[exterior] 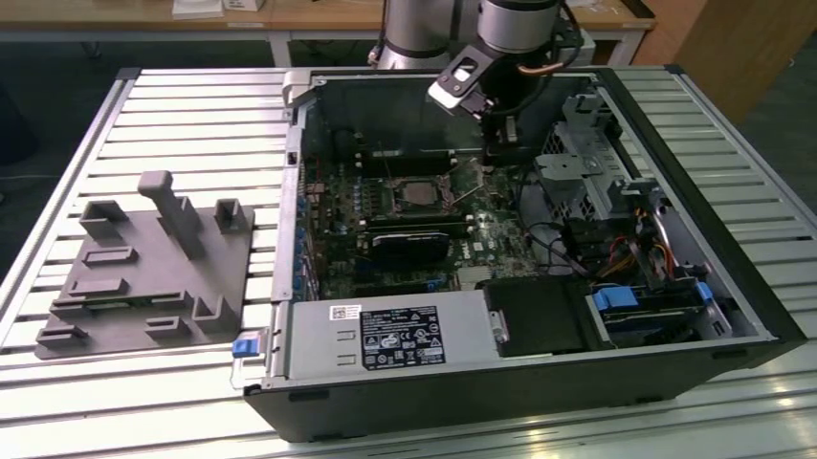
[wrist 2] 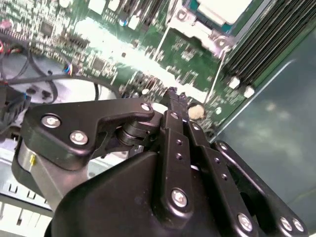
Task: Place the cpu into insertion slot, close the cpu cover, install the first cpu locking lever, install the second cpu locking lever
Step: 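Close the cpu cover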
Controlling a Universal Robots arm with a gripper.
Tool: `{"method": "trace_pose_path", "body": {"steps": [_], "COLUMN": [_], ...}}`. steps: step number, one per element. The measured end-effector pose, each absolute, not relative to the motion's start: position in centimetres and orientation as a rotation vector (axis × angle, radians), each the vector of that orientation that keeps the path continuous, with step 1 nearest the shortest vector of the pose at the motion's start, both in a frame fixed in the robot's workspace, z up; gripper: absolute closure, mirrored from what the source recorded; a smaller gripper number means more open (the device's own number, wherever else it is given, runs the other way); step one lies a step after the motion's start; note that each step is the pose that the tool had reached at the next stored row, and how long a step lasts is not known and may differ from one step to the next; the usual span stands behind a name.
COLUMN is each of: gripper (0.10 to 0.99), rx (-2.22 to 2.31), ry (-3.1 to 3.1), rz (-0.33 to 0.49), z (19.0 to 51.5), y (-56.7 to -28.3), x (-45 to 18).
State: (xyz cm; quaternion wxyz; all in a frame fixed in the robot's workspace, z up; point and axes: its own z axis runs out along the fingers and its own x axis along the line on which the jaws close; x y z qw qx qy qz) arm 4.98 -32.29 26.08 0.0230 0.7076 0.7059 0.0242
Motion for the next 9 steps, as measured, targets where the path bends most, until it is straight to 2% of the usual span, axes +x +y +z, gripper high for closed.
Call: {"method": "trace_pose_path", "body": {"steps": [9], "gripper": [0.98], "rx": [2.191], "ry": [2.186], "rz": [0.074], "z": [25.3], "y": [-32.3], "x": [6.4]}}
